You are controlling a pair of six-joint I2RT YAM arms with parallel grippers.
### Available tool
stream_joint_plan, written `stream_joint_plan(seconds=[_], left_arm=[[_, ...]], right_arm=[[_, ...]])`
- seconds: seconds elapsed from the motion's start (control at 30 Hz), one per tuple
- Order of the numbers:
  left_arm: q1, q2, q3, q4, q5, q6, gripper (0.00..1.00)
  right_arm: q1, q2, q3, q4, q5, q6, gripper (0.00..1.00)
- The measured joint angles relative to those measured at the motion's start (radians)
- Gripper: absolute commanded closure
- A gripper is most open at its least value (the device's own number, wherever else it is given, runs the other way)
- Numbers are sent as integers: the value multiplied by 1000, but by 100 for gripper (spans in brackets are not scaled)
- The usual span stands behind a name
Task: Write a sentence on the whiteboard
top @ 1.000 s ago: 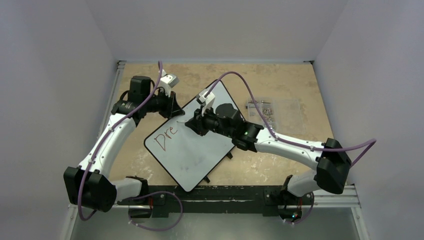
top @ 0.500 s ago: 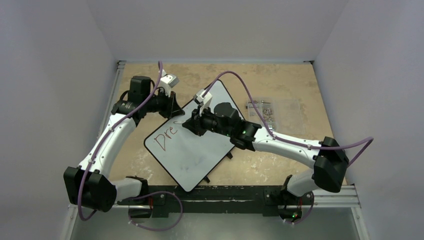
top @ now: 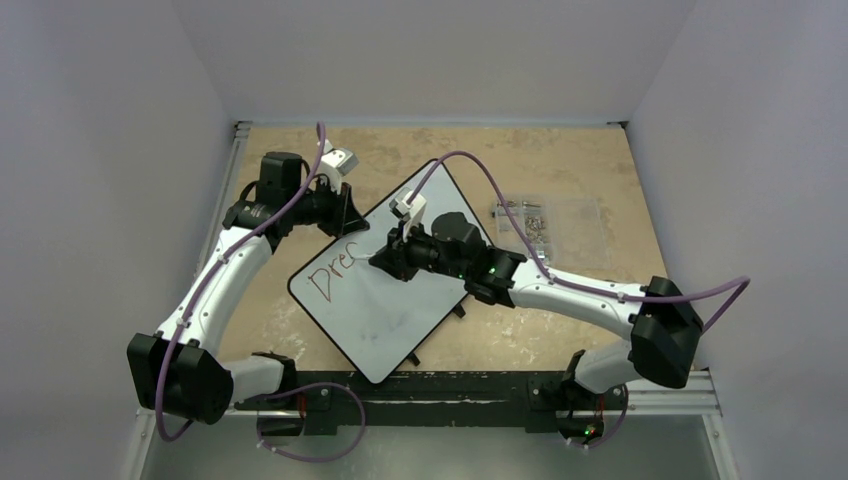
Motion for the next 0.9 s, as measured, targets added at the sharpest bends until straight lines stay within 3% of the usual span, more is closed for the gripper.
stream_joint_plan(seconds=[0.9], left_arm=[[0,0,0,0,-4,0,100]], right_arm=[[2,-20,2,-36,87,46,100]])
